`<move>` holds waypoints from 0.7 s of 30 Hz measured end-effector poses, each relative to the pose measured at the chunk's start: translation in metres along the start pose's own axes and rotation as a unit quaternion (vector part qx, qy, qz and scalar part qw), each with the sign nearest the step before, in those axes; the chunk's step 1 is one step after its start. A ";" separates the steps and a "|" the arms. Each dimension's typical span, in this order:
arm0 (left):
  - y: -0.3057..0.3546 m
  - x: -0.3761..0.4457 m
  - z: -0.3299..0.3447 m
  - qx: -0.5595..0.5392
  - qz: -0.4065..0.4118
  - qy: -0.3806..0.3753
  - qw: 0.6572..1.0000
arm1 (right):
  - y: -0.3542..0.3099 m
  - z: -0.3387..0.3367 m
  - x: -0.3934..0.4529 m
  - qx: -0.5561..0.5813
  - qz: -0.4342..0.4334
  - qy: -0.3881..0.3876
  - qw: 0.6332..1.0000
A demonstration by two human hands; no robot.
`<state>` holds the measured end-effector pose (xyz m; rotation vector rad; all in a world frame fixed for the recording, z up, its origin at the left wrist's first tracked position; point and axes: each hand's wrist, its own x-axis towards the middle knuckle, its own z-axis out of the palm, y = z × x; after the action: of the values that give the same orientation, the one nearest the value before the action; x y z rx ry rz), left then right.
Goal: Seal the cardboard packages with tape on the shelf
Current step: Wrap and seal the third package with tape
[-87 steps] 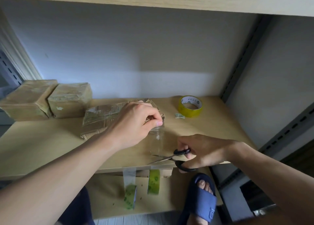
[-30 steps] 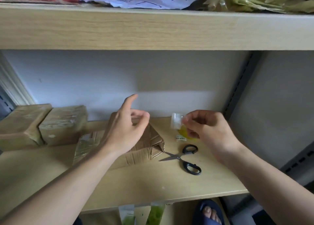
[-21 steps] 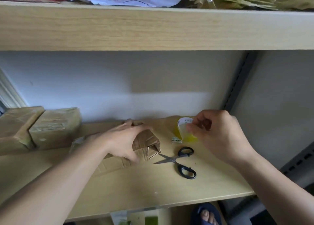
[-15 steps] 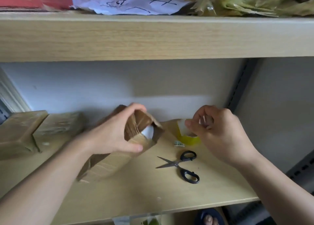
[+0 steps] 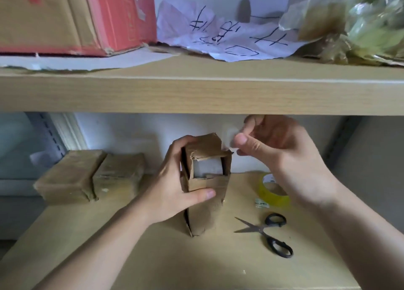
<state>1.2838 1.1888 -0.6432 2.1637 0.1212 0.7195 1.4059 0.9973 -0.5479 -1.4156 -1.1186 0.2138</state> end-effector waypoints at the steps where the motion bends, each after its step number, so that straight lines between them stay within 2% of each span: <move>1: -0.001 -0.001 0.000 -0.004 0.000 0.003 1.000 | -0.003 0.005 0.006 -0.007 -0.015 0.000 1.000; 8: -0.008 -0.008 -0.005 -0.034 -0.026 0.019 0.999 | 0.021 0.047 0.034 -0.053 -0.004 -0.047 0.998; 14: -0.007 -0.007 0.000 -0.059 -0.052 0.039 0.996 | 0.038 0.054 0.044 -0.107 0.001 0.004 0.994; 19: -0.006 -0.004 0.002 -0.132 -0.051 0.047 0.989 | 0.049 0.055 0.044 -0.050 0.086 -0.026 0.995; 21: -0.001 -0.001 0.000 -0.186 -0.051 0.073 0.978 | 0.052 0.055 0.043 -0.026 0.092 -0.024 0.995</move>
<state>1.2830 1.1890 -0.6439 1.7356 0.1593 0.7742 1.4143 1.0764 -0.5833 -1.5680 -1.0394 0.3546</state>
